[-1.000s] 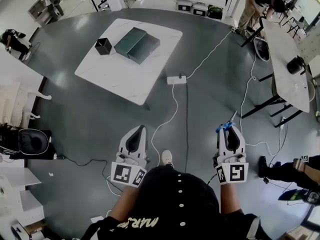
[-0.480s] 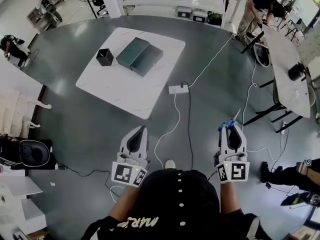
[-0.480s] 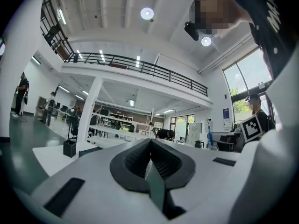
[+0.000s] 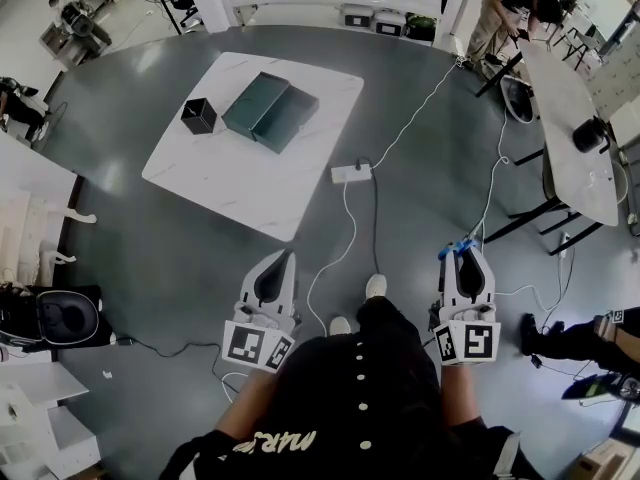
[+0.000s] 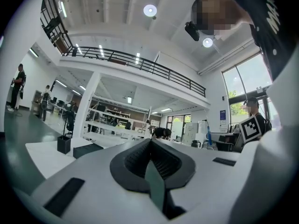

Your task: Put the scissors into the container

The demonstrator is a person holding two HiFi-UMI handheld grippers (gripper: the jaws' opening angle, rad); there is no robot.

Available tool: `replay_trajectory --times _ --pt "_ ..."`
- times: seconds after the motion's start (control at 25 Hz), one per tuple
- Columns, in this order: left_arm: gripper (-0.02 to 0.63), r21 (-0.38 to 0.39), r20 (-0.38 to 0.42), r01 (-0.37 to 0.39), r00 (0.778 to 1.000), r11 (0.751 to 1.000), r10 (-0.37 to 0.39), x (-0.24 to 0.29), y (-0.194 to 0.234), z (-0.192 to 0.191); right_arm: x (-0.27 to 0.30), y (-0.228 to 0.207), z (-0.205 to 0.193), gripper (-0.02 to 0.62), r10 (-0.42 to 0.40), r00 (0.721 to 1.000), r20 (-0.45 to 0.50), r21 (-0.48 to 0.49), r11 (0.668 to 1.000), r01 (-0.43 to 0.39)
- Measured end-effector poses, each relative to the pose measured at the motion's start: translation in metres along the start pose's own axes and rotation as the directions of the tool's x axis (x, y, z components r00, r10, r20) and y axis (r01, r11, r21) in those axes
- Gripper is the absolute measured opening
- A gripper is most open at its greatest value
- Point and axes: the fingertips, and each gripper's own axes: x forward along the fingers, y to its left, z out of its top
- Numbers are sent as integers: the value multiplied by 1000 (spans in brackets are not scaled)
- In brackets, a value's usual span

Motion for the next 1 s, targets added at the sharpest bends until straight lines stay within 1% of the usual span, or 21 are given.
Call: replay_trajectory --times 0.2,0.44,0.6,0.76,1.0 --pt "26 5 -18 13 1000 1000 -13 21 1 -5 13 -12 -7 103 -9 1000 -4 9 1000 9" --pt "26 11 -19 15 1000 1000 -15 60 6 -7 48 -33 -16 103 -8 1000 -4 15 1000 8" --pt "26 10 -23 5 1000 1000 -5 94 12 -8 78 -53 -17 103 -5 1000 -3 14 1000 5" --pt "26 26 -28 10 1000 1000 -9 135 13 -8 112 -76 -16 103 2 1000 0 8 1000 -2" --pt "26 23 -24 2 1000 1000 -1 190 14 -3 157 -109 -11 103 23 1000 3 -3 1000 -23"
